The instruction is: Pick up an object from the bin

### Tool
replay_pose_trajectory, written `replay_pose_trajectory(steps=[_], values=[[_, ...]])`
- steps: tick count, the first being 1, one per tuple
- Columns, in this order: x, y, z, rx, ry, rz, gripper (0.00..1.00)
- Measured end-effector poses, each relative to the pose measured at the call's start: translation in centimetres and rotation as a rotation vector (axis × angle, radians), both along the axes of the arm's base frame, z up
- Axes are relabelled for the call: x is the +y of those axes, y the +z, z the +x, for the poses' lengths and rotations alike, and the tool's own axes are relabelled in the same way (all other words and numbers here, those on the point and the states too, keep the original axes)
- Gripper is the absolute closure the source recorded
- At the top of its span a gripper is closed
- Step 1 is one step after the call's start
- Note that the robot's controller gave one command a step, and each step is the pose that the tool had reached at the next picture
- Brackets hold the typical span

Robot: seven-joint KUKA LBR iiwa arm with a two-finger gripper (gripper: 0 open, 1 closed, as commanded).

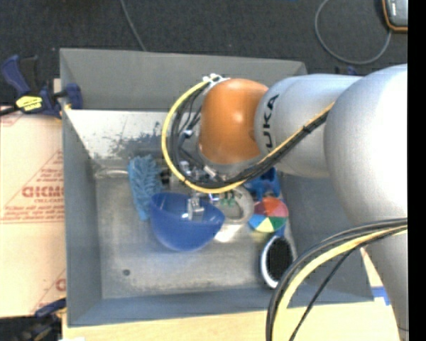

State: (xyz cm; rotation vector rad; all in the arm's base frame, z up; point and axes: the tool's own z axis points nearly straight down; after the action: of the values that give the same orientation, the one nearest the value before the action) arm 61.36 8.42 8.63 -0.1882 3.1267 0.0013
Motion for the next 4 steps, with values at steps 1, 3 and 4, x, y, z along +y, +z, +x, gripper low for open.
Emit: replay_pose_trajectory(steps=[1, 3, 4], values=[[1.9, 5.5, 1.0, -0.003, -0.048, 0.005, 0.00], [0.9, -1.5, -2.4, -0.018, -0.107, 0.010, 0.00], [-0.3, -1.6, 1.1, 0.006, -0.019, 0.005, 1.00]])
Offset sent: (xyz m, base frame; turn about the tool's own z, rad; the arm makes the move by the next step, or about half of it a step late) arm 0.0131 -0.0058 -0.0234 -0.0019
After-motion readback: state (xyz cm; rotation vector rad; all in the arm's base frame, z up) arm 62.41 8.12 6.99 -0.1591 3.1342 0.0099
